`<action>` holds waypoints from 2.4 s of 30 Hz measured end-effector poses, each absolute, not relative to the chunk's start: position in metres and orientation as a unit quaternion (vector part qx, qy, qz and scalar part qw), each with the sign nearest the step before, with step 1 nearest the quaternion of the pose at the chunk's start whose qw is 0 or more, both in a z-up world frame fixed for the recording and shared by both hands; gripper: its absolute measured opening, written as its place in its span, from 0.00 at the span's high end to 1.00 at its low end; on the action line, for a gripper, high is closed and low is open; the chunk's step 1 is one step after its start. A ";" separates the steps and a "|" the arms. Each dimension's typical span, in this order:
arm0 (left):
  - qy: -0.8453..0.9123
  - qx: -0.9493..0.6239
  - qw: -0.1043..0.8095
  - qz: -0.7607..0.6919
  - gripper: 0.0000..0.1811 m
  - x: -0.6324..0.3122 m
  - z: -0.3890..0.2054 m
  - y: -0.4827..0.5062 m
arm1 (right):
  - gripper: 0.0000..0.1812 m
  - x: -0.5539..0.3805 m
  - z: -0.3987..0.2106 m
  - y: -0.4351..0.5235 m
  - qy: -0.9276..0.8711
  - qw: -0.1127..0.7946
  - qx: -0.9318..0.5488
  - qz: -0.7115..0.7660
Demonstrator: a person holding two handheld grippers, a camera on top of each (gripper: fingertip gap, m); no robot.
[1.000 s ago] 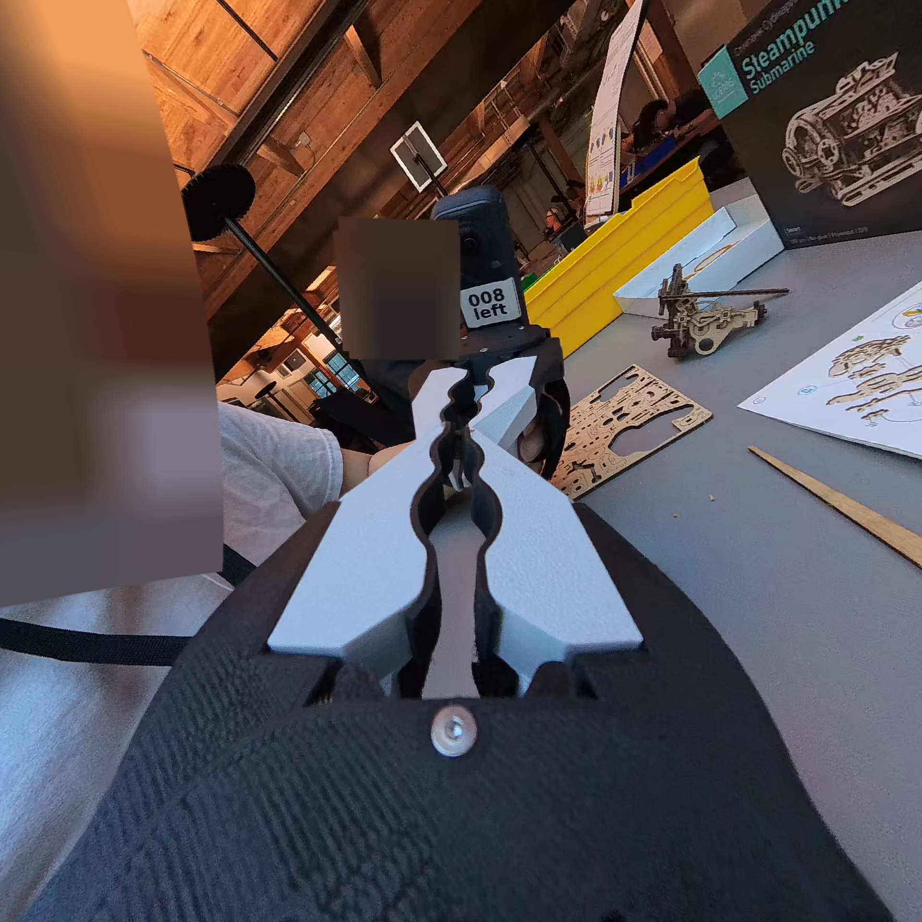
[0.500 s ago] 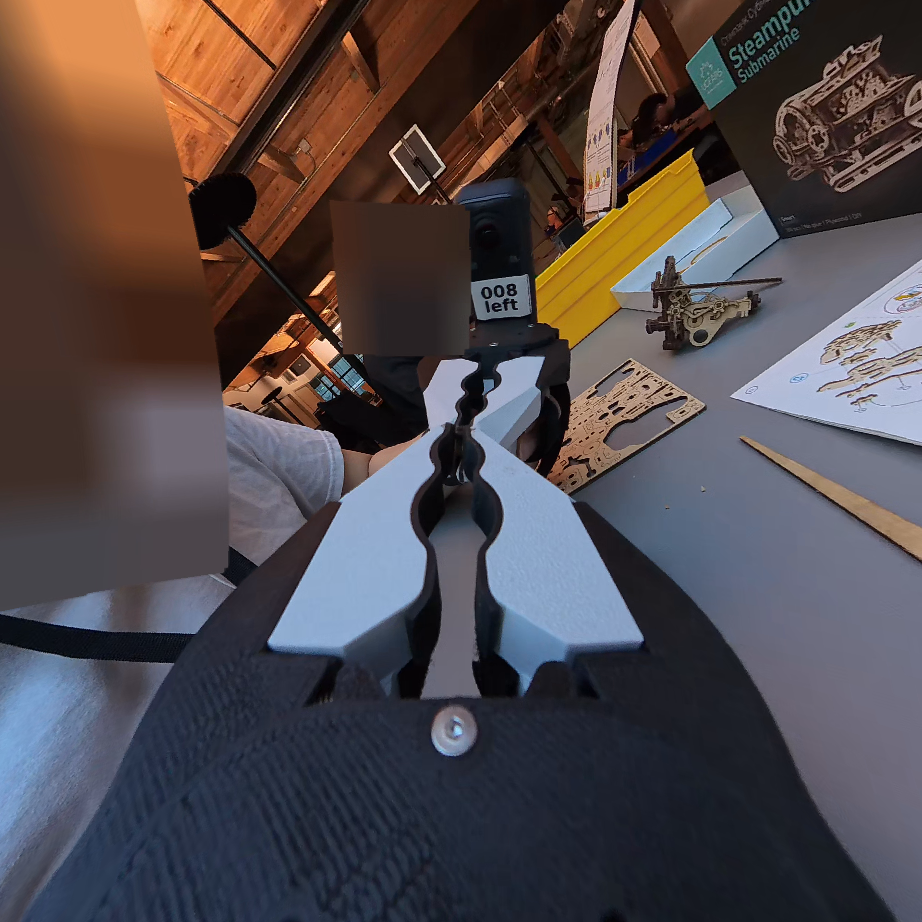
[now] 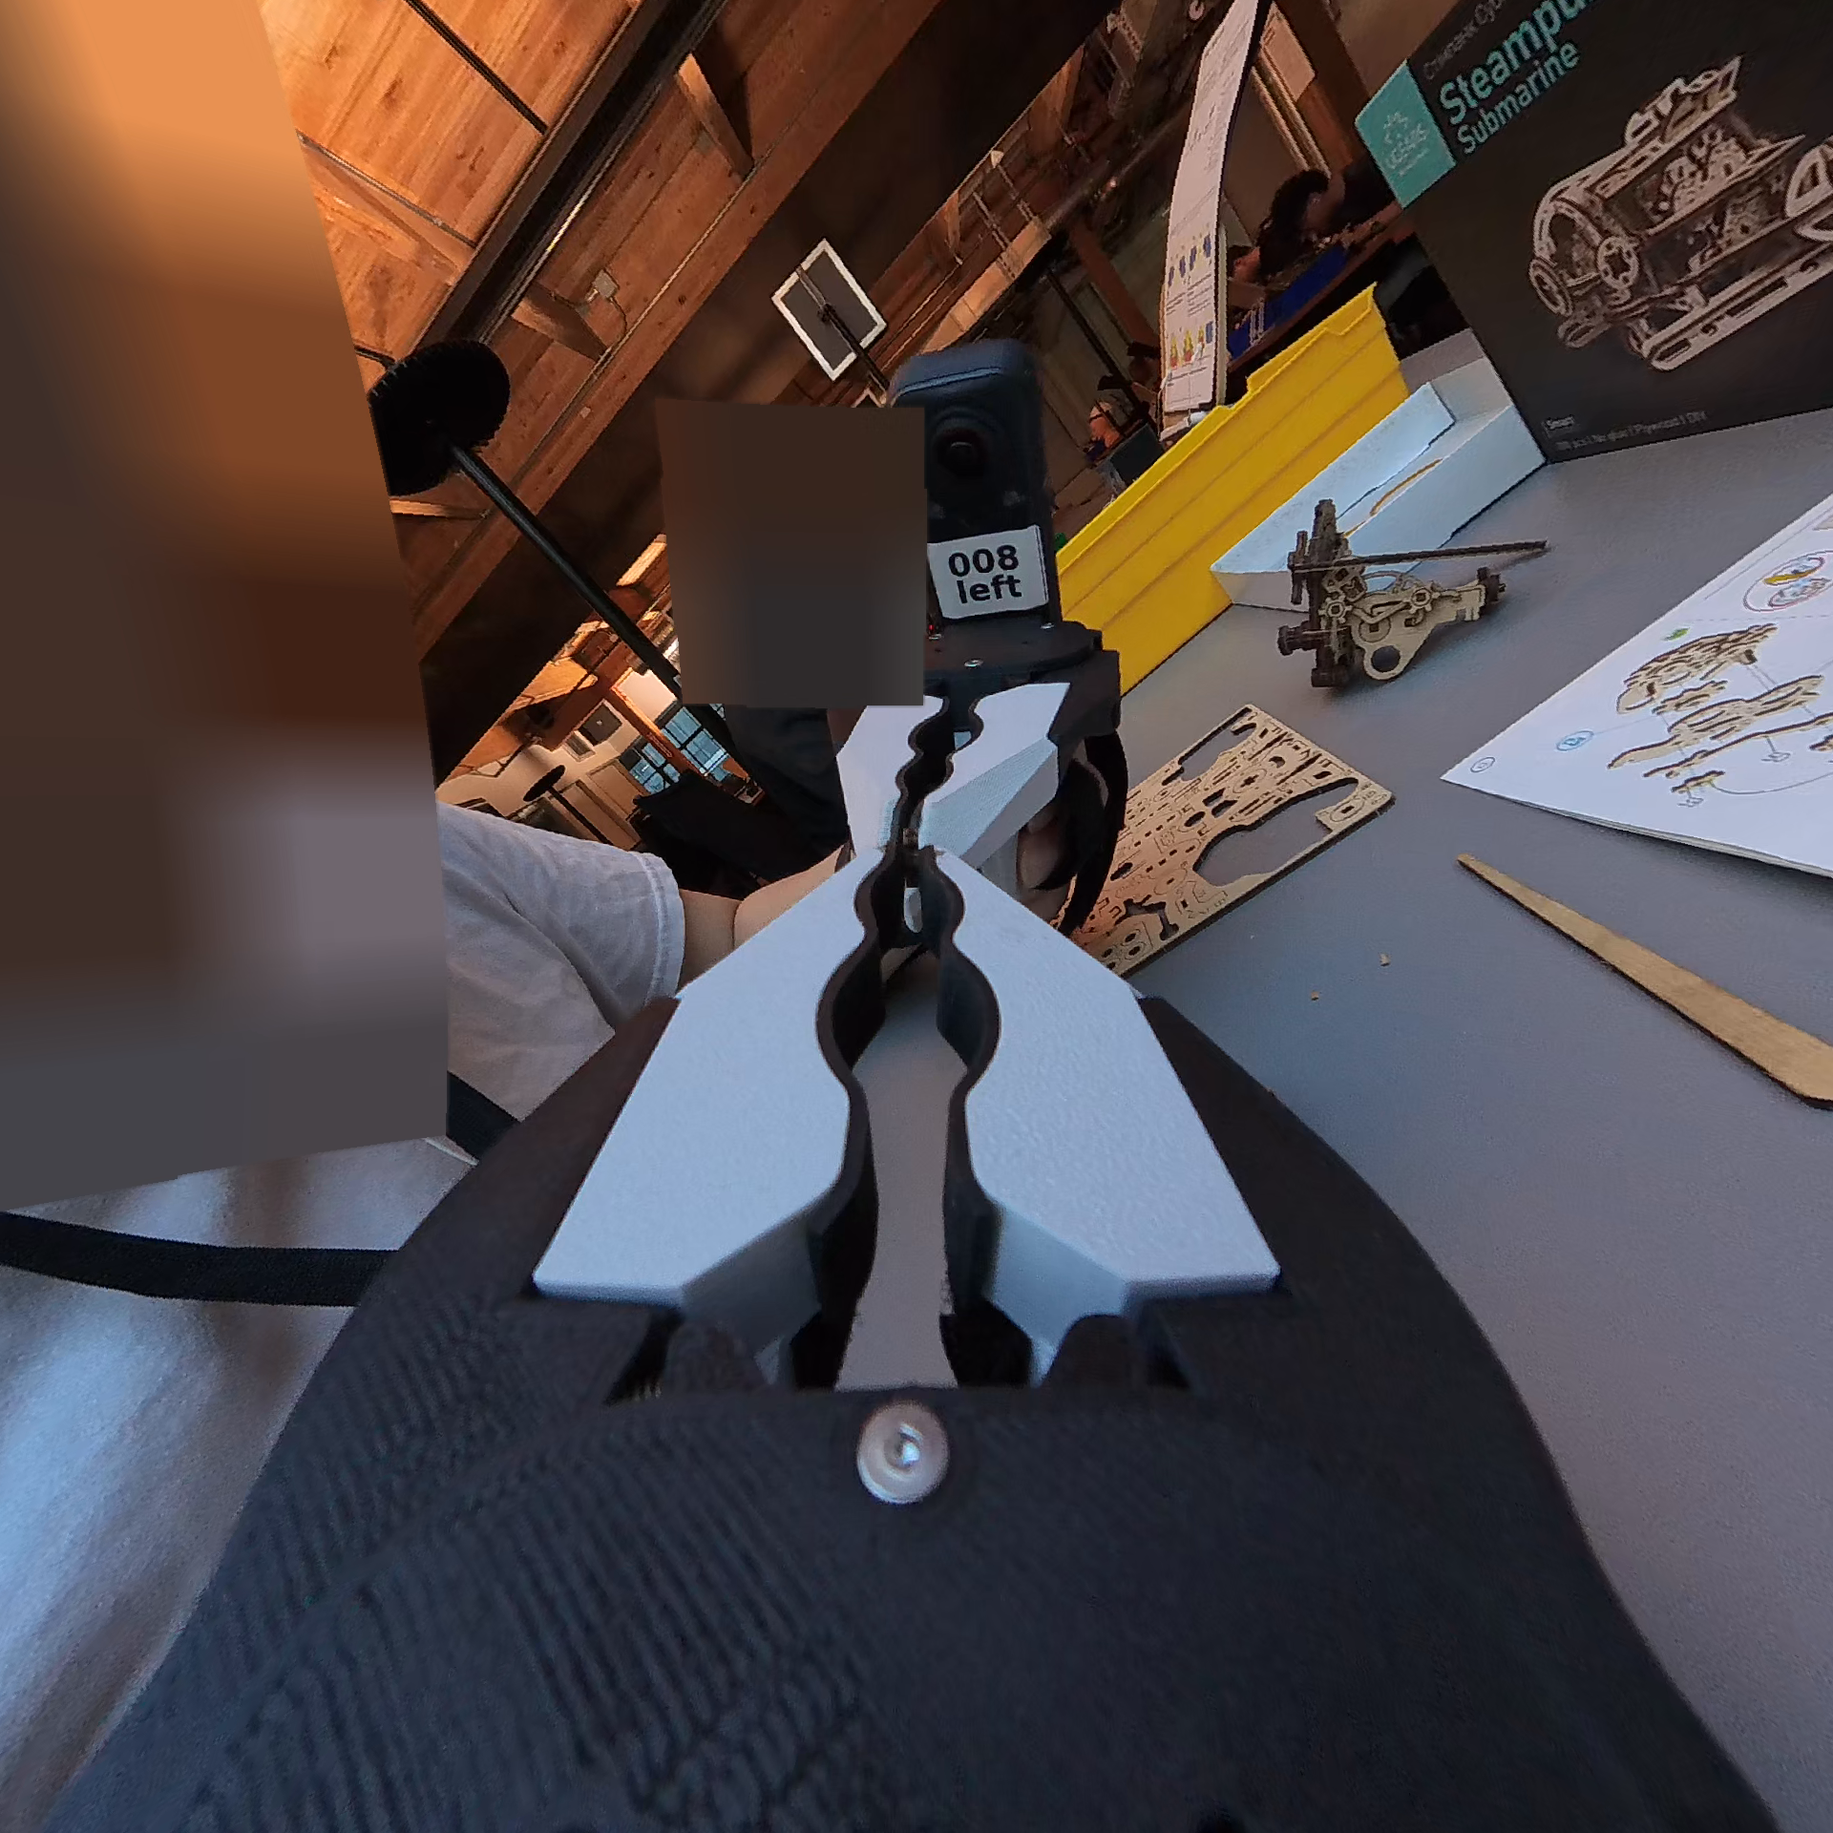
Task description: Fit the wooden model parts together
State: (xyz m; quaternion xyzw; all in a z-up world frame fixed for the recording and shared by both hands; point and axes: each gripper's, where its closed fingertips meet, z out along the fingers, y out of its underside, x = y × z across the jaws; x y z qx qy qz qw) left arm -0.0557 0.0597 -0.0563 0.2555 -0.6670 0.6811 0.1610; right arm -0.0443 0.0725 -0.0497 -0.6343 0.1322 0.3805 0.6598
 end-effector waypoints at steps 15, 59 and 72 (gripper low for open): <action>-0.645 0.267 0.159 0.698 1.00 -0.051 -0.058 0.055 | 1.00 -0.041 -0.049 0.072 0.144 0.665 -0.621 0.389; -0.712 0.335 0.285 0.548 1.00 -0.071 -0.101 0.060 | 0.94 -0.066 -0.091 0.068 -0.259 0.510 -0.819 -0.056; -0.704 0.349 0.300 0.541 1.00 -0.071 -0.105 0.061 | 0.96 -0.066 -0.099 0.076 -0.316 0.460 -0.826 -0.071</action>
